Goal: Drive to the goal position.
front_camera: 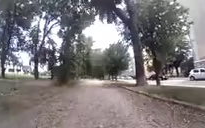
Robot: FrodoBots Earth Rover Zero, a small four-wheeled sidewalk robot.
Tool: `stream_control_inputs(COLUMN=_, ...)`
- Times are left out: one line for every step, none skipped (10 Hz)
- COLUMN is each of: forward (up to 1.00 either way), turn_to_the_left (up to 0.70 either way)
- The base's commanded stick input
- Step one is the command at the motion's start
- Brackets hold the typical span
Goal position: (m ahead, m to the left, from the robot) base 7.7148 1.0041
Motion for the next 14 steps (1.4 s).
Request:
stream_control_inputs(forward=1.00, turn_to_the_left=0.00)
stream_control_inputs(forward=1.00, turn_to_the_left=0.00)
stream_control_inputs(forward=1.00, turn_to_the_left=0.22)
stream_control_inputs(forward=1.00, turn_to_the_left=0.38)
stream_control_inputs(forward=1.00, turn_to_the_left=0.36)
stream_control_inputs(forward=1.00, turn_to_the_left=0.26)
stream_control_inputs(forward=1.00, turn_to_the_left=0.00)
stream_control_inputs(forward=1.00, turn_to_the_left=0.00)
stream_control_inputs(forward=1.00, turn_to_the_left=0.00)
stream_control_inputs(forward=1.00, turn_to_the_left=0.00)
stream_control_inputs(forward=1.00, turn_to_the_left=0.00)
stream_control_inputs(forward=1.00, turn_to_the_left=0.00)
stream_control_inputs(forward=1.00, turn_to_the_left=0.00)
stream_control_inputs(forward=1.00, turn_to_the_left=0.00)
